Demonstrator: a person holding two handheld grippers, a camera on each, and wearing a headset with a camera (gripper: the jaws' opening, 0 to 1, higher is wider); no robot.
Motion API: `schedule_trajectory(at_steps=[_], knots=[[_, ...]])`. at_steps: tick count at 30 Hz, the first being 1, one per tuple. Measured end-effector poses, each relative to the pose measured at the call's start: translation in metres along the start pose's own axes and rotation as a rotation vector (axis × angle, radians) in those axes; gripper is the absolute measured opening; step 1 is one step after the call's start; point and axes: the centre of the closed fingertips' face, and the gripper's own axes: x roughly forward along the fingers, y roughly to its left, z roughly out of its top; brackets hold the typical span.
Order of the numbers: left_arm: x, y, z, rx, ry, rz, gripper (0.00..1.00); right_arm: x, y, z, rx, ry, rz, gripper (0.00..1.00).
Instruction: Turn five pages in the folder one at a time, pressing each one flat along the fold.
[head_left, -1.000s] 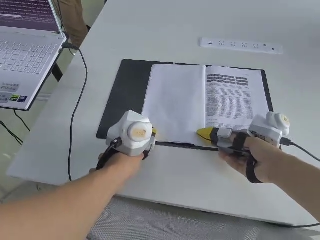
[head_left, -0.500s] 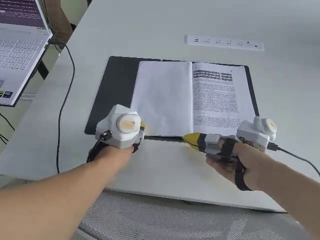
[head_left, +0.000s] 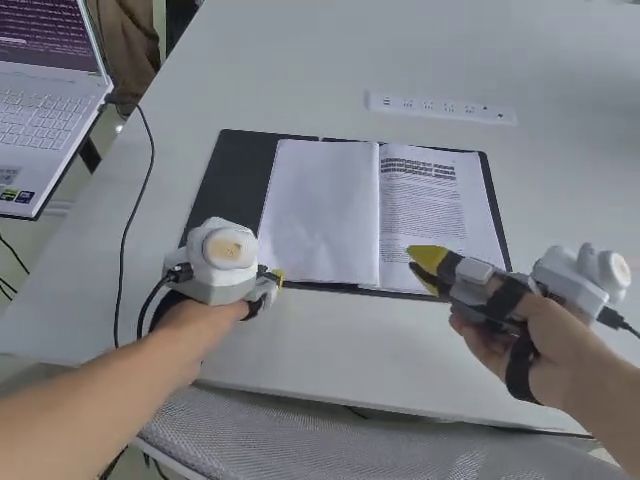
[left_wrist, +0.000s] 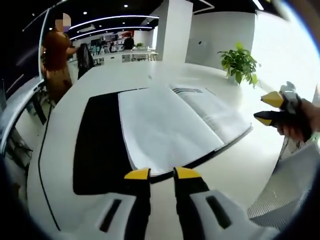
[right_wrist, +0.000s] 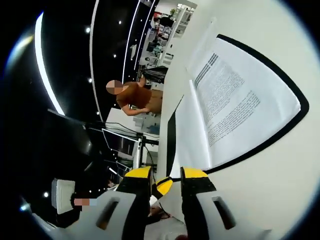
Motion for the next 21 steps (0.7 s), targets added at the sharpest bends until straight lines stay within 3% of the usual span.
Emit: schedule_trajectory(at_steps=[3,7,12,19,21], knots=[[-0.01,0.004,0.008,0.004,-0.016,-0.009,0.2,-0.022,0.008,0.01,-0.105,-0.027,-0.042,0.27],[-0.039,0.003,0.021,-0.012,-0.037,-0.021,0.25,-0.048,0.012,0.018,-0.222,-0.044,-0.109,0.32],[-0.07,0.0,0.032,-0.014,-0.056,-0.039,0.38,-0.079,0.027,0.014,-0.357,-0.042,-0.144,0.47],[-0.105,-0.006,0.04,-0.052,-0.068,-0.054,0.46,-0.111,0.044,0.005,-0.438,-0.037,-0.169,0.61],[-0.114,-0.008,0.038,-0.064,-0.044,-0.055,0.5,-0.116,0.048,0.004,-0.445,-0.047,-0.17,0.64]])
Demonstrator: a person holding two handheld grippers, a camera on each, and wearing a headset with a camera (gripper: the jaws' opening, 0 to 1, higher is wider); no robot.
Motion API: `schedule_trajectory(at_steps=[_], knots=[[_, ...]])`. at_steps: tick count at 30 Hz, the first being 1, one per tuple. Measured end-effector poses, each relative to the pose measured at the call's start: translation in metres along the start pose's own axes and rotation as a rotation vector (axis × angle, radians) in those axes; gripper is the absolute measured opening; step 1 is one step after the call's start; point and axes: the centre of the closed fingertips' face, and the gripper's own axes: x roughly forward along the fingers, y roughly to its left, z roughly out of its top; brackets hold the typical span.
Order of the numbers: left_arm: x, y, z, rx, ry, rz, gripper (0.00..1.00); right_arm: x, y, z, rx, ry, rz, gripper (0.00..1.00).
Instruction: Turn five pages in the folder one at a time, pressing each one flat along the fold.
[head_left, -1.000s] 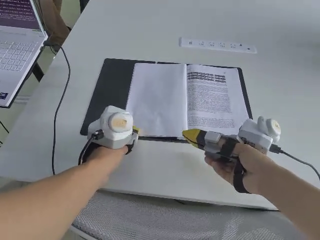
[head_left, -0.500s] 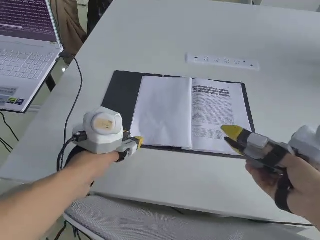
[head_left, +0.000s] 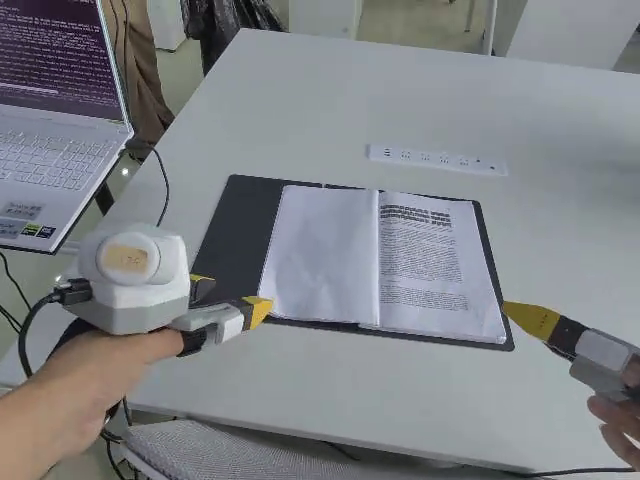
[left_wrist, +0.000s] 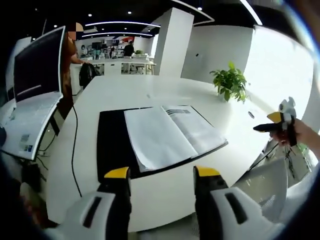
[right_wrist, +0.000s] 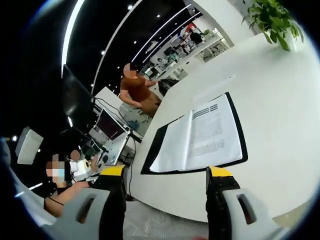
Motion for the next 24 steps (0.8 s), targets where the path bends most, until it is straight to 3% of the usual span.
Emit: schedule_trajectory(at_steps=[7,10,16,24], knots=[[-0.027,-0.007,0.0,-0.012,0.022,-0.003,0.61,-0.019,0.012,0.005,-0.104,-0.013,-0.036,0.72],[-0.038,-0.008,0.003,-0.028,0.018,0.004,0.64,-0.027,0.013,0.01,-0.115,-0.027,-0.043,0.72],[-0.054,-0.01,0.008,0.03,0.009,0.016,0.64,-0.042,0.005,0.022,-0.15,-0.077,-0.09,0.75],[-0.062,-0.012,0.014,0.028,-0.018,0.013,0.68,-0.052,-0.005,0.014,-0.201,-0.073,-0.154,0.78]])
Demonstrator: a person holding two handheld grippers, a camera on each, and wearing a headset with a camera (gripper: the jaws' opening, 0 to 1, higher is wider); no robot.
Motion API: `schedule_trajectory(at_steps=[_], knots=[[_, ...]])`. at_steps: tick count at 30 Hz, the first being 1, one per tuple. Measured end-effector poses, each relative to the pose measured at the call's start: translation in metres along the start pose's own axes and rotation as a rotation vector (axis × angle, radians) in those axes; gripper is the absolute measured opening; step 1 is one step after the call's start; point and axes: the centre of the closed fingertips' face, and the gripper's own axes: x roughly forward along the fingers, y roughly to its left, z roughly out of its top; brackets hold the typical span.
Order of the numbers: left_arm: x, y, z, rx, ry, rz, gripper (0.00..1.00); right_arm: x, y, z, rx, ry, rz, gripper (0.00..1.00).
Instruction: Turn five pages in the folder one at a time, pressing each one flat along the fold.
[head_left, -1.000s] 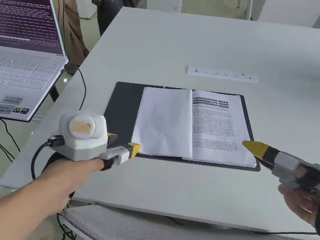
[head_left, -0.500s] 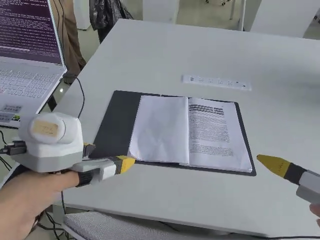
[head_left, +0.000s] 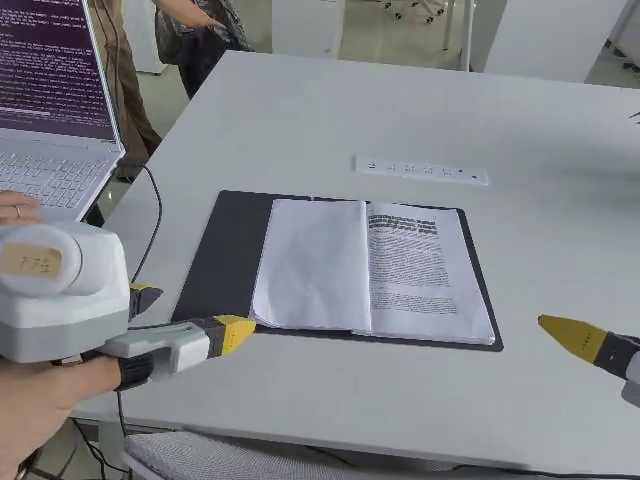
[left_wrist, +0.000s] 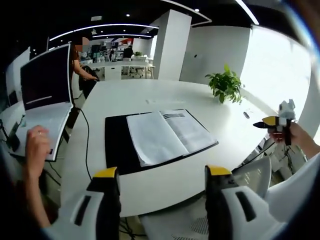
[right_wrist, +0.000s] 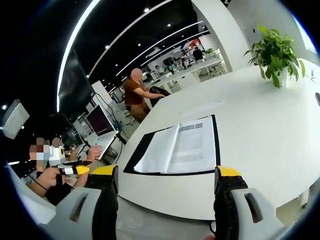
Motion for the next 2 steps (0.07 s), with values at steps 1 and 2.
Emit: schedule_trajectory(at_steps=[1,2], knots=[[-0.0002,0.0004,-0.0004,0.002,0.002,0.002,0.68,-0.0002,-0.0001,-0.0011,0.0,0.001,-0.001,0.78],[-0.0005,0.001,-0.0008,0.0,0.004,0.003,0.68,-0.0006,-0.0006,-0.0022,0.004,0.004,-0.001,0.78]])
